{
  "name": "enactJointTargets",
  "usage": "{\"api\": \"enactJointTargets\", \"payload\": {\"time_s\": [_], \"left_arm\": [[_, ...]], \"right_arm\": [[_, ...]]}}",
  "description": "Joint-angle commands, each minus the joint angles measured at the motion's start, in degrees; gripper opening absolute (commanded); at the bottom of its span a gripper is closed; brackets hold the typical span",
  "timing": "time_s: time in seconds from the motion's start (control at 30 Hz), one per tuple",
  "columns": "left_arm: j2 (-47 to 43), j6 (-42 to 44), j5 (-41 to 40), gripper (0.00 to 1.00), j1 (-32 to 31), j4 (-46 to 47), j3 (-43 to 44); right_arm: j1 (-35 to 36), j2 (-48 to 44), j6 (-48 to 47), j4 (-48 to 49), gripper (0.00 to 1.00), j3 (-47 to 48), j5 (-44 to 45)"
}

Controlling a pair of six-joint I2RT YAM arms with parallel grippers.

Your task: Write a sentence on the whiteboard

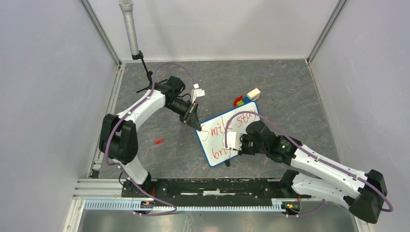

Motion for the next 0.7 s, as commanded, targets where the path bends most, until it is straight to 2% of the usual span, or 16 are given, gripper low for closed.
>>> {"api": "enactJointTargets", "payload": {"time_s": [0.0, 0.3, 0.67], "left_arm": [[0.68, 1.18, 1.1, 0.02, -0.16, 1.05, 1.46], [0.71, 1.14, 1.04, 0.02, -0.12, 1.08, 1.5], [0.54, 0.99, 0.95, 0.02, -0.17, 1.07, 1.6]], "right_arm": [[-0.07, 0.74, -0.49, -1.66, 0.0, -1.65, -1.87], [-0.11, 0.67, -0.6, -0.56, 0.0, -0.41, -2.48], [-0.14, -0.58, 1.07, 2.68, 0.0, 2.04, 2.16]]}}
